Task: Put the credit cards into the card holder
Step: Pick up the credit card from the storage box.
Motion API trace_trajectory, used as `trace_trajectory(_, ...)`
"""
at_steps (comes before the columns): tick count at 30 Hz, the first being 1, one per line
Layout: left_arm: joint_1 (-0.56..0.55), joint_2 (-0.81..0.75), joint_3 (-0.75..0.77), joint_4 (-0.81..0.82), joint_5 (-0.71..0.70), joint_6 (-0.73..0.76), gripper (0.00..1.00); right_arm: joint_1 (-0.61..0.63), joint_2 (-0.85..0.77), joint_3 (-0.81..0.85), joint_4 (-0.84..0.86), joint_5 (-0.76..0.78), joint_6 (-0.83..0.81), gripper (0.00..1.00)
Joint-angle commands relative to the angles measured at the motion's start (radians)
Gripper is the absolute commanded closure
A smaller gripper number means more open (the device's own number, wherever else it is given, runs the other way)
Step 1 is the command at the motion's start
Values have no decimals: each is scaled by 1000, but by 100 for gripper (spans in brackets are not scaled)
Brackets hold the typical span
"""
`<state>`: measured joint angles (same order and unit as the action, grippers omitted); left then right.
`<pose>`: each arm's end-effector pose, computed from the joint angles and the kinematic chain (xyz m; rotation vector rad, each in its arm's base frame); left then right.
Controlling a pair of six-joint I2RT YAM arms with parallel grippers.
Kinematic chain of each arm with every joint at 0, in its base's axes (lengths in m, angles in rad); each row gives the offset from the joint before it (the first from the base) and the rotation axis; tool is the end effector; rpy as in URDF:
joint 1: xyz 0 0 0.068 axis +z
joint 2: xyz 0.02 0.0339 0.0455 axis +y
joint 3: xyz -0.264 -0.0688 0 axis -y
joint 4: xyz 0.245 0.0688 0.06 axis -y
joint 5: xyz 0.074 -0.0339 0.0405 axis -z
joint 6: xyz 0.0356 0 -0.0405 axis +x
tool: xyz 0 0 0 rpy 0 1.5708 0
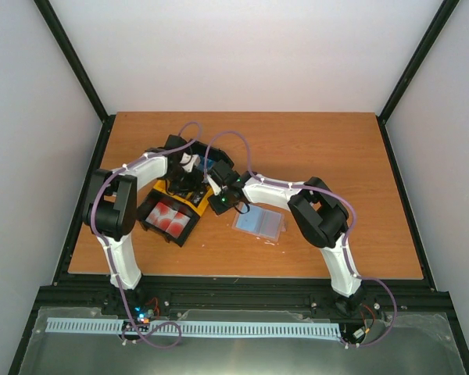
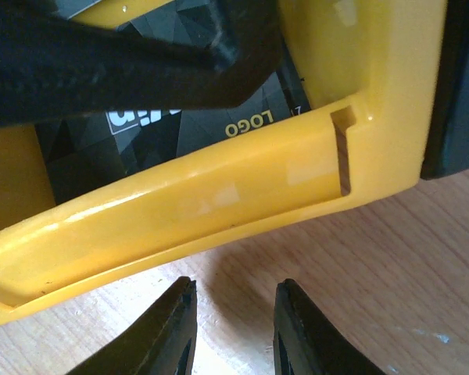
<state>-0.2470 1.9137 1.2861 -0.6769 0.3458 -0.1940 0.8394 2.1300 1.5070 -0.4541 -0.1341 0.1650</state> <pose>0.3564 -0.1023 0.1631 0.1448 2.8998 -0.5797 0.2942 0.3350 0.1468 -0.9469 2.5613 0.4919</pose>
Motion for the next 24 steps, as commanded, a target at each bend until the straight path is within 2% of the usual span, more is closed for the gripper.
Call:
trace_trajectory(1, 2, -18, 52, -30, 2, -19, 38, 9, 13, 11, -1, 13, 2, 71)
trace_trajectory(6, 2, 4, 35, -39, 13, -31, 39, 9, 12, 10, -2, 6, 1, 71)
trace_trajectory(11, 2, 0, 20, -35, -47, -44, 36, 9, 8, 2, 0, 6, 4, 71)
trace_trajectory(24, -18, 42, -34, -11, 29, -51, 40, 8, 0, -13, 4, 6, 7, 71)
